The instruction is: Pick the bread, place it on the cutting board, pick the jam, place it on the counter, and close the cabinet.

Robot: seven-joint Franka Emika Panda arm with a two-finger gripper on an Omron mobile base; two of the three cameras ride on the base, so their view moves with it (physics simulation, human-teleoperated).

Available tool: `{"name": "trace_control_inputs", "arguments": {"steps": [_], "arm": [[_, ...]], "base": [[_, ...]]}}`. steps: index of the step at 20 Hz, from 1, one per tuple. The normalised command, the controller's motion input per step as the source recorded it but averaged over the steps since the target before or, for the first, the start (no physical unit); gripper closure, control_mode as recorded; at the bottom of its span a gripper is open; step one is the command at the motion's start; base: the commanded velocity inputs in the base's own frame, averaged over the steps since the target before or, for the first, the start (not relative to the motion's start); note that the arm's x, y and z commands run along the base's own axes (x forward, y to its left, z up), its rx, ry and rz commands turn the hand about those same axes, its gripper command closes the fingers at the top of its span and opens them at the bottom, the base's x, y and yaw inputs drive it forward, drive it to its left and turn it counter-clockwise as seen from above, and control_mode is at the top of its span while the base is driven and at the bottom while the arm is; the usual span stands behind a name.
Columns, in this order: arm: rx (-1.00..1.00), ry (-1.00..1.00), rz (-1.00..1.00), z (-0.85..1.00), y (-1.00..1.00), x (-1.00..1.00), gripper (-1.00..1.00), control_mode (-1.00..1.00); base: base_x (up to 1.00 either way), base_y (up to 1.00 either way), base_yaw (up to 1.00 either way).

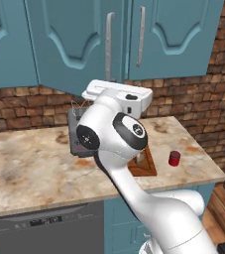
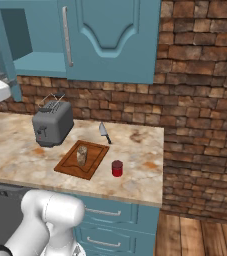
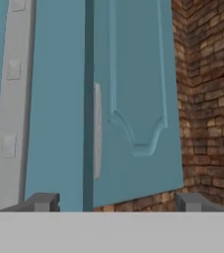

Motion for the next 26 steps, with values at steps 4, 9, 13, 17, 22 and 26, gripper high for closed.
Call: {"name": "trace_control_inputs", "arguments": {"steps": [4, 9, 13, 17, 22, 26], "arm": [[0.00, 0.00, 0.02, 0.00, -0.05, 0.23, -1.00, -1.00], [0.00, 0.00, 0.02, 0.00, -0.04, 0.23, -1.00, -1.00], [0.00, 0.00, 0.02, 0.00, -0.09, 0.24, -1.00, -1.00], [0.00, 0.00, 0.03, 0.00, -0.09, 0.24, -1.00, -1.00], [0.00, 0.00, 0.03, 0.00, -0.11, 0.29, -1.00, -1.00], [0.00, 0.00, 0.02, 0.00, -0.10, 0.32, -1.00, -1.00]], "base": [[0.00, 0.00, 0.00], [0.00, 0.00, 0.00], [0.00, 0.00, 0.00], [0.00, 0.00, 0.00], [0.00, 0.00, 0.00], [0.00, 0.00, 0.00]]}}
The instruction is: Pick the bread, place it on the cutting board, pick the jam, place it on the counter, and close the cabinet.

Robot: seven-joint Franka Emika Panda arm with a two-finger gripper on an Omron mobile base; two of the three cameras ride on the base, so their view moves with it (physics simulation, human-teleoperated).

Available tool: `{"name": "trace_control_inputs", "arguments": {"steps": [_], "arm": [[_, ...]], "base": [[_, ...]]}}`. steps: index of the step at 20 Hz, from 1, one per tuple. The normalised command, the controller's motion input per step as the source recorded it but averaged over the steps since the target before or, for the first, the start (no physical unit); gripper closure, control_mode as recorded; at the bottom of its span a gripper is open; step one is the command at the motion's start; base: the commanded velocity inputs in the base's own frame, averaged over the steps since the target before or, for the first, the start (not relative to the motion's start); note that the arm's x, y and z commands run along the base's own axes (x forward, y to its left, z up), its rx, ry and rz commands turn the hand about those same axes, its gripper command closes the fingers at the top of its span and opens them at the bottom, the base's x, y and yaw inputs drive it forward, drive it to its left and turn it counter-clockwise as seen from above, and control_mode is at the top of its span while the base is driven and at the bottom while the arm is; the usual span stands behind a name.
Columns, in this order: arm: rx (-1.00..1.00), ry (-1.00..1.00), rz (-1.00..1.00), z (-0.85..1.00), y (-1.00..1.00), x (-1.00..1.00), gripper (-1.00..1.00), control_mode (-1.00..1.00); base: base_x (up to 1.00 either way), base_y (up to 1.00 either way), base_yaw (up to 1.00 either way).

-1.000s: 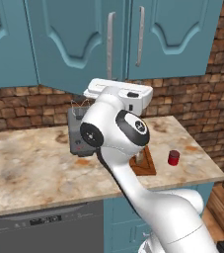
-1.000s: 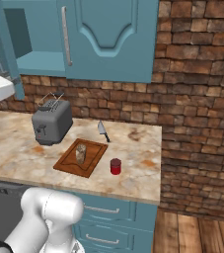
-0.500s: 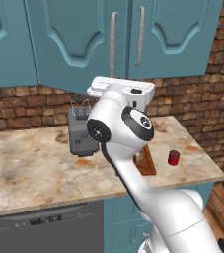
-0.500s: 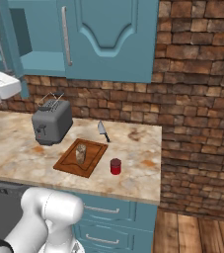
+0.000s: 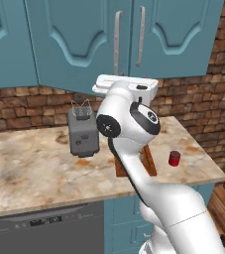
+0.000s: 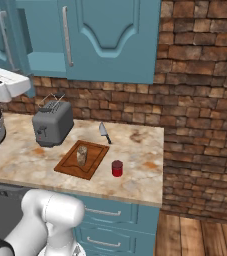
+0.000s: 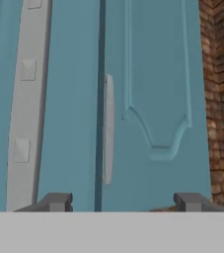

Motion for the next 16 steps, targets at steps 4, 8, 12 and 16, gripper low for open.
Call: {"name": "trace_control_inputs", "arguments": {"steps": [4, 8, 12, 16], "arm": [[0.00, 0.00, 0.02, 0.00, -0.11, 0.31, -1.00, -1.00], [0.00, 0.00, 0.02, 0.00, -0.11, 0.31, -1.00, -1.00], [0.00, 0.00, 0.01, 0.00, -0.08, 0.31, -1.00, -1.00], [0.00, 0.00, 0.01, 0.00, -0.05, 0.29, -1.00, -1.00]], "base": [[0.00, 0.00, 0.00], [0.00, 0.00, 0.00], [0.00, 0.00, 0.00], [0.00, 0.00, 0.00]]}}
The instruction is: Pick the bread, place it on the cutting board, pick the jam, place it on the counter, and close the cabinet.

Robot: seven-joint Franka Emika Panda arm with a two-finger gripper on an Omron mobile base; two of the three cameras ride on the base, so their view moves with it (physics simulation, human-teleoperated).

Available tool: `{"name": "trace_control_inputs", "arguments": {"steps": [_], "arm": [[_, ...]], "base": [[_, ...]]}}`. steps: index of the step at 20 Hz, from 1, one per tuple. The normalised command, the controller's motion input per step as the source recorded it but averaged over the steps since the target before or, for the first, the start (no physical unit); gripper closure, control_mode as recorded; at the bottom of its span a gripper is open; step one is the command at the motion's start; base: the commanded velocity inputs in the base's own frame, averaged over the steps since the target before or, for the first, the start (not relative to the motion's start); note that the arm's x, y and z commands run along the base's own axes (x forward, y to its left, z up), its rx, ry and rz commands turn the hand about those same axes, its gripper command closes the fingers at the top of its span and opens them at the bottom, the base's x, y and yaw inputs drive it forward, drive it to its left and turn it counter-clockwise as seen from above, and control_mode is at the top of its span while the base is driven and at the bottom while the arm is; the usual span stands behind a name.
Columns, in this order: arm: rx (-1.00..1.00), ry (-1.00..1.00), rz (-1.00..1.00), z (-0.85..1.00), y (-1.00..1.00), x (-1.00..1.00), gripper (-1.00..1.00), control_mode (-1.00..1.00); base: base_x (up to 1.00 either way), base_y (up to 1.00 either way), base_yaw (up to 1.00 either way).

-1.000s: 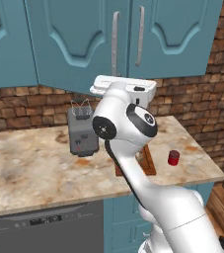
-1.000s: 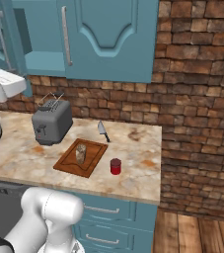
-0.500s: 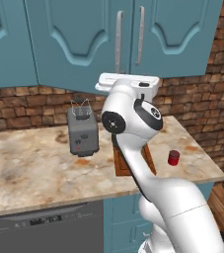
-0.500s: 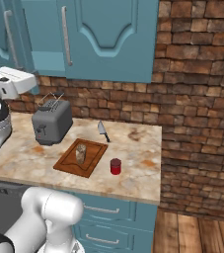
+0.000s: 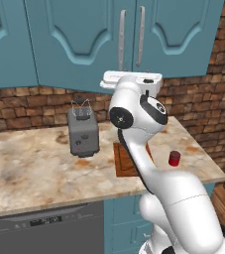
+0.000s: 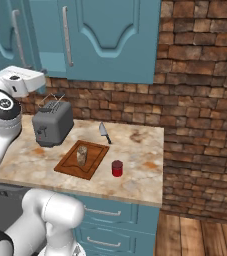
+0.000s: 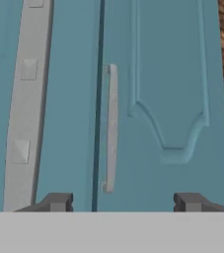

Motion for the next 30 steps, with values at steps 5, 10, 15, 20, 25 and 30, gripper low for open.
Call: {"name": "trace_control_inputs", "arguments": {"steps": [5, 10, 15, 20, 25, 30], "arm": [[0.00, 0.00, 0.02, 0.00, -0.06, 0.27, -1.00, -1.00], [0.00, 0.00, 0.02, 0.00, -0.04, 0.26, -1.00, -1.00], [0.00, 0.00, 0.02, 0.00, -0.04, 0.27, -1.00, -1.00], [0.00, 0.00, 0.03, 0.00, -0.03, 0.28, -1.00, -1.00], [0.00, 0.00, 0.04, 0.00, -0.01, 0.25, -1.00, -1.00], [0.00, 0.00, 0.05, 0.00, -0.01, 0.23, -1.00, -1.00]], "base": [[0.00, 0.00, 0.00], [0.00, 0.00, 0.00], [0.00, 0.00, 0.00], [0.00, 0.00, 0.00], [0.00, 0.00, 0.00], [0.00, 0.00, 0.00]]}}
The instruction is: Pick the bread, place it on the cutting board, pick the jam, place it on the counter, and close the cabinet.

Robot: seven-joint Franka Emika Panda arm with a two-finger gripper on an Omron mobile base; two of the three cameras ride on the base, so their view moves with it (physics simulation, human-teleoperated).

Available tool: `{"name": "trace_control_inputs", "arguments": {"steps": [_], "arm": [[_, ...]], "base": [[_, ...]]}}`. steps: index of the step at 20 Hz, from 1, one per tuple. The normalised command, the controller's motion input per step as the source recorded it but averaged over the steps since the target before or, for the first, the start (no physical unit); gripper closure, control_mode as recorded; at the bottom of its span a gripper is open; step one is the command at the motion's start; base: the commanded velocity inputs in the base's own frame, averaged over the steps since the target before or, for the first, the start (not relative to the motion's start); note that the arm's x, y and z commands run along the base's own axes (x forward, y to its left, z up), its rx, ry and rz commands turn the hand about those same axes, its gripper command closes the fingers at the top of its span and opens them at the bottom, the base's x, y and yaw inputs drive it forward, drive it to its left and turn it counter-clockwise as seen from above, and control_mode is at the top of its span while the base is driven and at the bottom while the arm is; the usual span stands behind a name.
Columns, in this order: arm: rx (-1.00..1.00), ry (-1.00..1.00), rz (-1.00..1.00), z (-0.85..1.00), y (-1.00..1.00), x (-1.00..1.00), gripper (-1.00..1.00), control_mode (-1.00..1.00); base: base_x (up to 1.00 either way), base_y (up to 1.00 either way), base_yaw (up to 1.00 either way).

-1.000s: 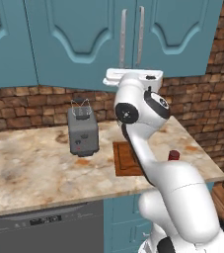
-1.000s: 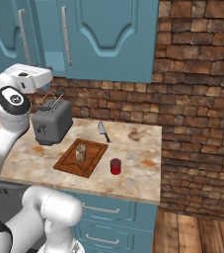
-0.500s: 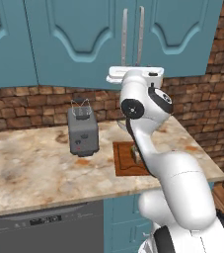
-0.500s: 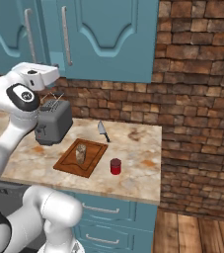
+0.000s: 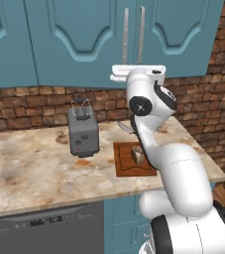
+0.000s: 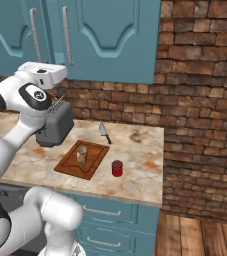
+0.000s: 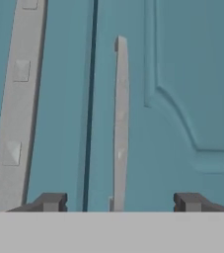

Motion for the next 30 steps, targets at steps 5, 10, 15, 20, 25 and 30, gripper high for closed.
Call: {"name": "trace_control_inputs", "arguments": {"steps": [5, 10, 15, 20, 25, 30], "arm": [[0.00, 0.00, 0.06, 0.00, 0.00, 0.26, -1.00, -1.00], [0.00, 0.00, 0.06, 0.00, 0.00, 0.25, -1.00, -1.00], [0.00, 0.00, 0.05, 0.00, 0.00, 0.25, -1.00, -1.00], [0.00, 0.00, 0.04, 0.00, 0.00, 0.24, -1.00, -1.00], [0.00, 0.00, 0.04, 0.00, 0.00, 0.24, -1.00, -1.00], [0.00, 0.00, 0.04, 0.00, 0.00, 0.26, -1.00, -1.00]], "base": [[0.00, 0.00, 0.00], [0.00, 0.00, 0.00], [0.00, 0.00, 0.00], [0.00, 0.00, 0.00], [0.00, 0.00, 0.00], [0.00, 0.00, 0.00]]}}
